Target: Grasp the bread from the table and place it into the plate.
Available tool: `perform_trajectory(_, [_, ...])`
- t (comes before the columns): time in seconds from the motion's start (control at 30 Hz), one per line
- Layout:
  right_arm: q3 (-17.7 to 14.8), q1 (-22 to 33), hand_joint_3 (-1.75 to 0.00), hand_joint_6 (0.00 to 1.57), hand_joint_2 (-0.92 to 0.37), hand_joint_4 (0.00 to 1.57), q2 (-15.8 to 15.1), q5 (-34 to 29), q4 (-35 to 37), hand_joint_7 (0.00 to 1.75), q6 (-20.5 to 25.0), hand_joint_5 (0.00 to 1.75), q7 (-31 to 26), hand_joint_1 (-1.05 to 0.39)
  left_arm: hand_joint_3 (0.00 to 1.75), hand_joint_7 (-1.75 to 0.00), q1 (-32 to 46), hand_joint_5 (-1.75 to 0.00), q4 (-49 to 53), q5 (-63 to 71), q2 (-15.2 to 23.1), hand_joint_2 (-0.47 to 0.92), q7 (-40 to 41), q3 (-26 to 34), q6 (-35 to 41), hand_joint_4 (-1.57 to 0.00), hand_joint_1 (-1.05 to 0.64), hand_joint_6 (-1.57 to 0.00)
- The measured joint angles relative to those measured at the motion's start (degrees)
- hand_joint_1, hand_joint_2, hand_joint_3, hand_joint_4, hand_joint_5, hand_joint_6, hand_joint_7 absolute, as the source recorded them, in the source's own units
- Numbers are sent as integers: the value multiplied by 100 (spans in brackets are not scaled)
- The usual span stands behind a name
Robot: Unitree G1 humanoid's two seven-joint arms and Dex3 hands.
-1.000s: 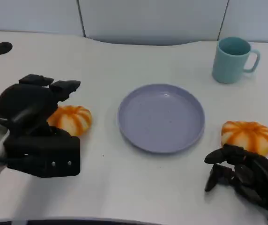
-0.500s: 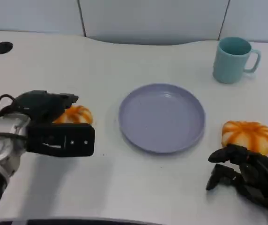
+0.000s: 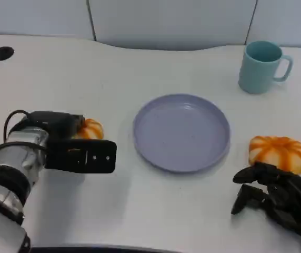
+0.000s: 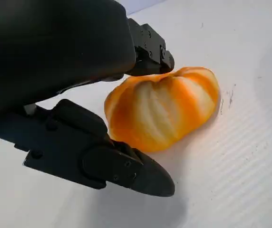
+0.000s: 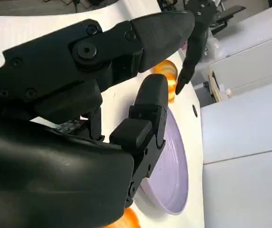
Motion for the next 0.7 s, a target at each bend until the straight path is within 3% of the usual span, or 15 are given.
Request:
perform_trajectory(0.4, [-2, -1, -13, 74, -92, 64, -13, 0, -1, 83, 22, 133, 7, -53, 0, -1, -178, -20, 421, 0, -210, 82, 67, -337, 134, -5, -79, -17])
perform_trajectory(0.47, [-6, 0, -13, 73, -92, 64, -12, 4, -1, 83, 24, 133, 7, -54, 0, -6, -179, -28, 453, 19, -230, 80, 134, -416, 161, -24, -72, -30])
perform_trajectory(0.5, [-8, 1, -14, 73, -92, 64, -12, 4, -1, 83, 24, 133, 7, -54, 0, -7, -178, -35, 468, 42, -240, 79, 212, -458, 175, -33, -69, -39])
perform_trajectory(0.57, [-16, 1, -13, 73, -92, 65, -11, 16, 10, 83, 21, 133, 18, -53, 0, -8, -170, -77, 496, 95, -265, 81, 443, -547, 202, -42, -63, -61])
perform_trajectory(0.63, [-30, 1, -11, 74, -92, 65, -10, 39, 27, 82, 21, 134, 52, -53, 0, -10, -156, -104, 515, 147, -281, 82, 742, -640, 224, -57, -54, -78])
perform_trajectory(0.67, [-36, 0, -11, 75, -92, 66, -9, 49, 30, 82, 33, 134, 61, -53, 0, -13, -151, -130, 523, 162, -287, 81, 870, -653, 228, -64, -49, -84])
perform_trajectory(0.7, [-37, -1, -11, 75, -92, 66, -9, 54, 29, 81, 47, 133, 64, -53, 0, -15, -147, -145, 529, 164, -290, 81, 985, -655, 229, -66, -46, -88])
